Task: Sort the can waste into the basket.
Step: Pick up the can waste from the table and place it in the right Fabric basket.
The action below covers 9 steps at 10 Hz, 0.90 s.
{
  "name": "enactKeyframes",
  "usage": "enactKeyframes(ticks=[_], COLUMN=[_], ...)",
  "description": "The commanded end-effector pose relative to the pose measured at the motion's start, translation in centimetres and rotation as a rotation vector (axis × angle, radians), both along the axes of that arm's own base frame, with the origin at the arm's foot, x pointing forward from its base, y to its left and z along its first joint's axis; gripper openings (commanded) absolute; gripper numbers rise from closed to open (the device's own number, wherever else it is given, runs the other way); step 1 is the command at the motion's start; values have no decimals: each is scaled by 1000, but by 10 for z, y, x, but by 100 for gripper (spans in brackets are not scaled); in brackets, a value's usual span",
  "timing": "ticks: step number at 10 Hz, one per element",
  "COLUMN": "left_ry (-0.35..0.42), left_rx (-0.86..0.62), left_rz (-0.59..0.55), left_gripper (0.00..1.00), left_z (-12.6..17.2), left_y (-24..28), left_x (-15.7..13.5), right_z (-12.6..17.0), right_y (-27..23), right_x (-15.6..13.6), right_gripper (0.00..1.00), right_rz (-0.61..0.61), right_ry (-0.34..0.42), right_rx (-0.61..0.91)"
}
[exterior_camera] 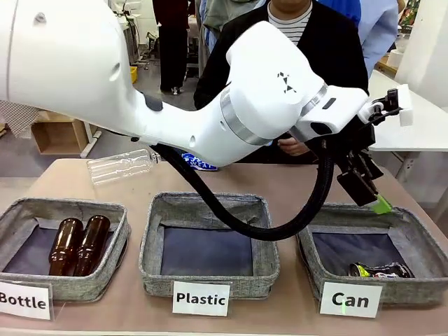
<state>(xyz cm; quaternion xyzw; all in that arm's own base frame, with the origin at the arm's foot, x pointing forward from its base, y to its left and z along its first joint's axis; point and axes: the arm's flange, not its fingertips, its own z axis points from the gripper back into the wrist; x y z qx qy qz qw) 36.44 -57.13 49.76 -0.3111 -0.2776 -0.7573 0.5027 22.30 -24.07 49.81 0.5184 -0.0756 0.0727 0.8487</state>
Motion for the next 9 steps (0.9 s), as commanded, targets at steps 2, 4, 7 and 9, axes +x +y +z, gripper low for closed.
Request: enactKeyframes(ticks=[2, 4, 7, 9], left_ry=[-8, 1, 0, 5], left_rx=[11, 36, 40, 45], left_rz=[-59, -66, -43, -31], left_gripper=[100, 100, 100, 100], left_z=[-15, -16, -14, -15], left_y=[-19, -35, -31, -29], left_x=[-10, -8, -6, -7], right_z=[9, 12, 11, 10], right_y=[-19, -43, -46, -43], right_x=[-18, -35, -35, -34], right_gripper=[100, 100, 100, 100], right_rz=[-49, -83, -86, -82], right_ry=[-2, -13, -17, -14], right_rx=[-24, -64, -85, -91])
